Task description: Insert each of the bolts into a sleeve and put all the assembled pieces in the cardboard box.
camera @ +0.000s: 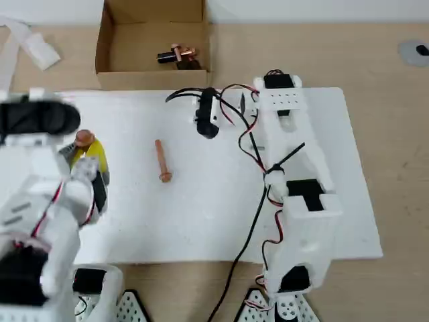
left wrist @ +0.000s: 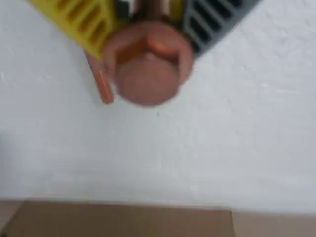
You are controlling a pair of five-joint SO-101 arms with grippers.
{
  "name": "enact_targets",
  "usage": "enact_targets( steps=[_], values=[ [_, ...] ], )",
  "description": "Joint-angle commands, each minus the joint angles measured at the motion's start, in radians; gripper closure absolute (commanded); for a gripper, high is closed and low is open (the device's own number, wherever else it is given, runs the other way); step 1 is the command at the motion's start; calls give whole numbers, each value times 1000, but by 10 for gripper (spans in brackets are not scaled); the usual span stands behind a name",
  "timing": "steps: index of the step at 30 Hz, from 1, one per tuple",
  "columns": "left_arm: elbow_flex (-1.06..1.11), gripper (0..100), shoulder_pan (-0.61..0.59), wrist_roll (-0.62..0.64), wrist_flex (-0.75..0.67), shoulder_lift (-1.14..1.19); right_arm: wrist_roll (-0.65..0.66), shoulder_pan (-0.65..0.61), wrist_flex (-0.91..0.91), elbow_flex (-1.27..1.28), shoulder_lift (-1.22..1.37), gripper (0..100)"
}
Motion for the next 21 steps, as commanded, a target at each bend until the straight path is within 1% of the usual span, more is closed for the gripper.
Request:
enact_targets(
  steps=[1,3,5,8,14,21],
  values=[
    [69,994,3,-6,-54,-104,14,24,-17,5,-56,836],
    [94,994,3,-6,-54,-136,31,35,-15,5,-56,779],
    [110,994,3,-6,-54,-150,41,44,-11,7,-58,746],
    [112,994,3,-6,-46,-150,49,61,2,5,-59,751],
    [112,994,3,-6,-46,-150,104,88,20,10,-53,759],
    [163,994,3,-8,-44,-156,112,81,28,-77,68,759]
  ],
)
